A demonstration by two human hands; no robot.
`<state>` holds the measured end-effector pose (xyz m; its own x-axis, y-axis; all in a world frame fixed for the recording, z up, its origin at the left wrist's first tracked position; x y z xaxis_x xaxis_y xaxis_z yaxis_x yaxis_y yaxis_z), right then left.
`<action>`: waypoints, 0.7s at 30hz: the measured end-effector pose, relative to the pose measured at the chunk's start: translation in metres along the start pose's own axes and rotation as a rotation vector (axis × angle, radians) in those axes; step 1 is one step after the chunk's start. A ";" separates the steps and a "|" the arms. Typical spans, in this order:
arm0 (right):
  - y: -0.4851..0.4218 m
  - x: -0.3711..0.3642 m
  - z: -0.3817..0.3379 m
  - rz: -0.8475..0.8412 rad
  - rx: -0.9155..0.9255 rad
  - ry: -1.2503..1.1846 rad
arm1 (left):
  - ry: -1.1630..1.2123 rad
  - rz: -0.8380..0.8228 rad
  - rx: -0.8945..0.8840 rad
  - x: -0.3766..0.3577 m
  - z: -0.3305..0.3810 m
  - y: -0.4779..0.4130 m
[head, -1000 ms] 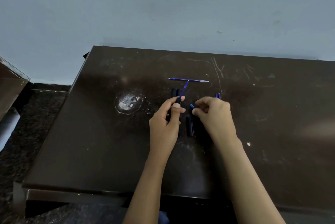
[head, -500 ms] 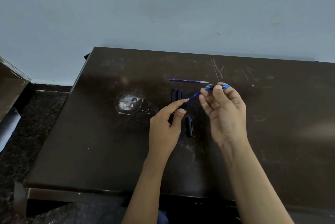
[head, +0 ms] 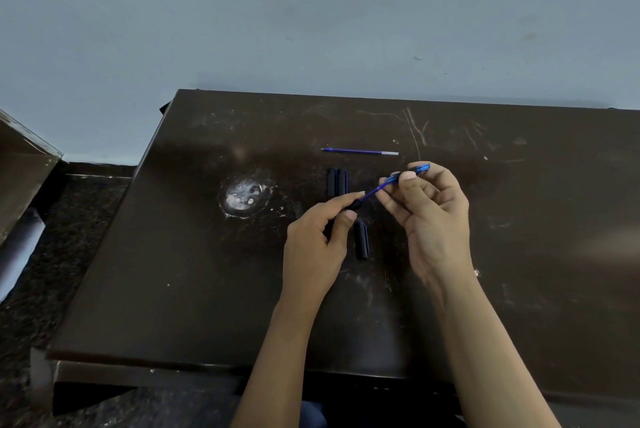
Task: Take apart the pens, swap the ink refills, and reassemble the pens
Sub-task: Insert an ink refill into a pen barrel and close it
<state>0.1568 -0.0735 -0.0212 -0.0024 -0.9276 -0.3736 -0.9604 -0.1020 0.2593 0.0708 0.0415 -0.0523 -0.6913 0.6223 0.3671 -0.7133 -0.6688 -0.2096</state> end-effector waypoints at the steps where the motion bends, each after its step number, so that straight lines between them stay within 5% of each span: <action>1: 0.000 0.000 0.000 -0.016 -0.001 0.022 | -0.001 0.000 0.000 0.000 -0.001 0.000; 9: 0.002 -0.004 0.013 -0.133 -0.018 0.249 | -0.063 0.020 -0.052 -0.002 0.004 0.001; 21: -0.004 -0.007 0.027 -0.175 -0.051 0.205 | -0.249 0.078 -0.079 0.007 0.004 0.001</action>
<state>0.1528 -0.0570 -0.0439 0.2238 -0.9470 -0.2303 -0.9259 -0.2804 0.2533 0.0663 0.0437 -0.0468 -0.7019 0.4445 0.5566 -0.6725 -0.6710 -0.3122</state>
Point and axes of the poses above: each hand's wrist, its own y-axis away from the middle knuckle, its own x-axis out of the back of the hand, z = x × y, the point moved 3 cm from there along -y, towards the middle knuckle, and after that the axes turned 10 degrees about z, right-handed, at the moved point
